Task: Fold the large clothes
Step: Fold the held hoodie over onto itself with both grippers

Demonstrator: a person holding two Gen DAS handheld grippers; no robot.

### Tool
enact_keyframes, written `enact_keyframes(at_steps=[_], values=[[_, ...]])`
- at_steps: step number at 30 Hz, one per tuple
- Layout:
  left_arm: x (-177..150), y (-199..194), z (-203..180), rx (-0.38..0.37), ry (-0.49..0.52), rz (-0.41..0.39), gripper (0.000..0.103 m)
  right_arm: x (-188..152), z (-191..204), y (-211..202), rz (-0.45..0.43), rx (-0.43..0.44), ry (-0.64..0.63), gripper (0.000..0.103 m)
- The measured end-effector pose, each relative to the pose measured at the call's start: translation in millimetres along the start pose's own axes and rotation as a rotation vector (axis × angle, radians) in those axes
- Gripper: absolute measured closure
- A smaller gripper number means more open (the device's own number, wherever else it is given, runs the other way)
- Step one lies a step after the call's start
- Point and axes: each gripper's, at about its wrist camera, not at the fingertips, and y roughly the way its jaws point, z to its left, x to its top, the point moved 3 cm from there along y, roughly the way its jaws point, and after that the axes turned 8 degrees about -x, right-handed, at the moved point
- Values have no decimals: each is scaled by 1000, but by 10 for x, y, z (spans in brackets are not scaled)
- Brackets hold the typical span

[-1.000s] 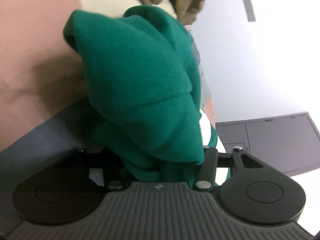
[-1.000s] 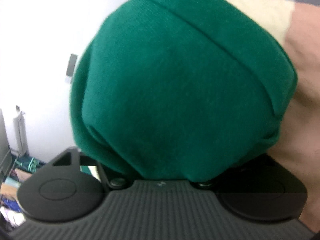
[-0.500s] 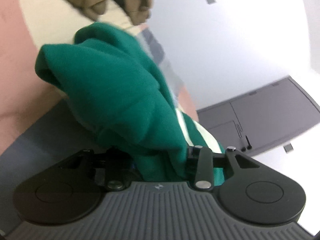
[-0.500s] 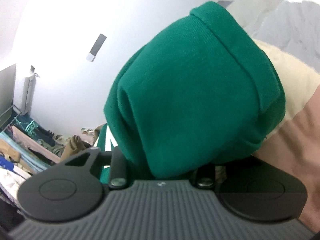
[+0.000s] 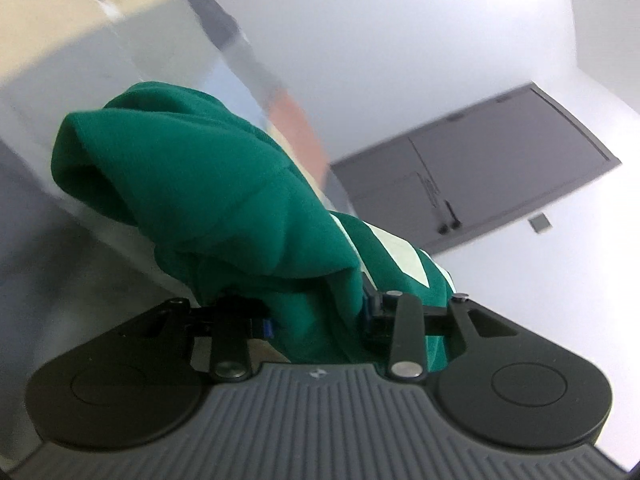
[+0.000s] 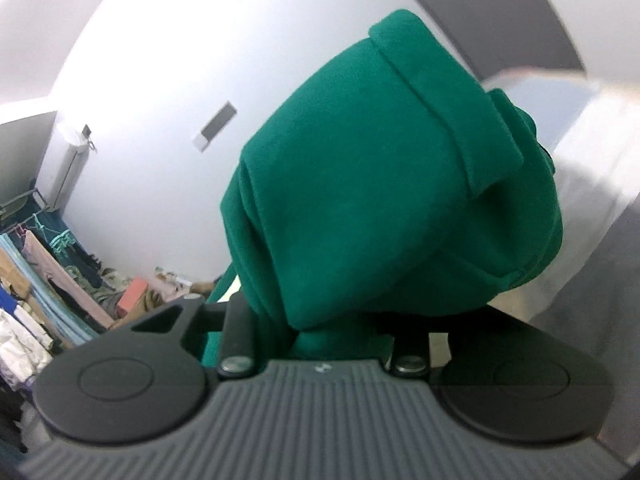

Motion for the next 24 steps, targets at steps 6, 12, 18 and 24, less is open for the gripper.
enact_keyframes(at_steps=[6, 12, 18, 24], values=[[-276, 888, -539, -87, 41, 76, 61, 547, -497, -453, -121, -52, 16, 65], [-747, 1611, -969, -121, 89, 148, 61, 871, -1138, -687, -209, -109, 105, 65], [-1101, 2228, -679, -55, 120, 246, 62, 697, -1851, -631, -216, -180, 211, 65], [-1454, 2230, -445, -24, 217, 267, 62, 224, -2389, -533, -163, -175, 290, 65]])
